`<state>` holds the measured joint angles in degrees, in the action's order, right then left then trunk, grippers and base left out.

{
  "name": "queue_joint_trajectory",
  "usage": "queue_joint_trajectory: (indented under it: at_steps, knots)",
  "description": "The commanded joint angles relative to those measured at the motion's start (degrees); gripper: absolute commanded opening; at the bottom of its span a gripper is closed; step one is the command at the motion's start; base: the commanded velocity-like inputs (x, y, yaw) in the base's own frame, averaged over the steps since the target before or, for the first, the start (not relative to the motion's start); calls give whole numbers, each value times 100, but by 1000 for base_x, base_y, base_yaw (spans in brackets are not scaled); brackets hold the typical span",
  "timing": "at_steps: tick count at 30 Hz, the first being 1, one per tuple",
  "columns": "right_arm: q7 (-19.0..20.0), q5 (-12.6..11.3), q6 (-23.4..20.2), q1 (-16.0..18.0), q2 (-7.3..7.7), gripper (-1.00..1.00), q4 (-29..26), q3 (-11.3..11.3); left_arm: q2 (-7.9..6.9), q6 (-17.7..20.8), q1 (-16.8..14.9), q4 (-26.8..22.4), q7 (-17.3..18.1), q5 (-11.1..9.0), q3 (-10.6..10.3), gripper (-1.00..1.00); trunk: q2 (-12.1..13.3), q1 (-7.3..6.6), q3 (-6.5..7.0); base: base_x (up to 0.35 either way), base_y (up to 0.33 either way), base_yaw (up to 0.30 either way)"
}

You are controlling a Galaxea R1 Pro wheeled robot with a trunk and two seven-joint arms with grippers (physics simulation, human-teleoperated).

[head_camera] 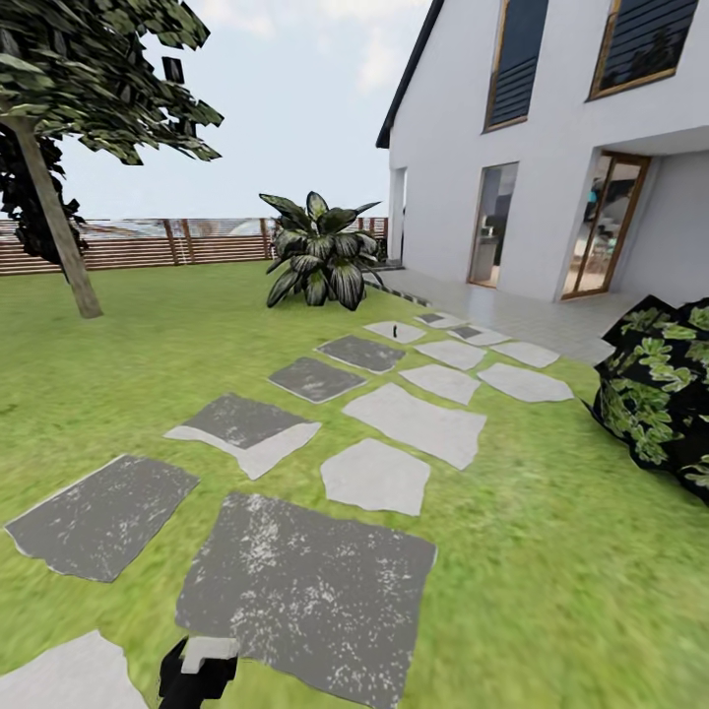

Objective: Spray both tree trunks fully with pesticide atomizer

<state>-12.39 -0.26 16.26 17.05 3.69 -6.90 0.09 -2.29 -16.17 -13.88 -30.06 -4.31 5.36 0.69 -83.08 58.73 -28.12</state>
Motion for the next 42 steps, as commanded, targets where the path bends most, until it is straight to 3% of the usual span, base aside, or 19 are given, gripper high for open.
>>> queue_joint_trajectory:
  at_steps: [1,22,42]
  knots:
    - [0,0,0,0,0,100,0,0,0,0,0,0,0,0,0,100,0,0,0,350,0,0]
    - [0,0,0,0,-2,100,0,0,0,0,0,0,0,0,-1,100,0,0,0,350,0,-5]
    - [0,2,0,0,-26,100,4,0,0,0,0,-8,0,0,1,100,0,0,0,350,0,-177]
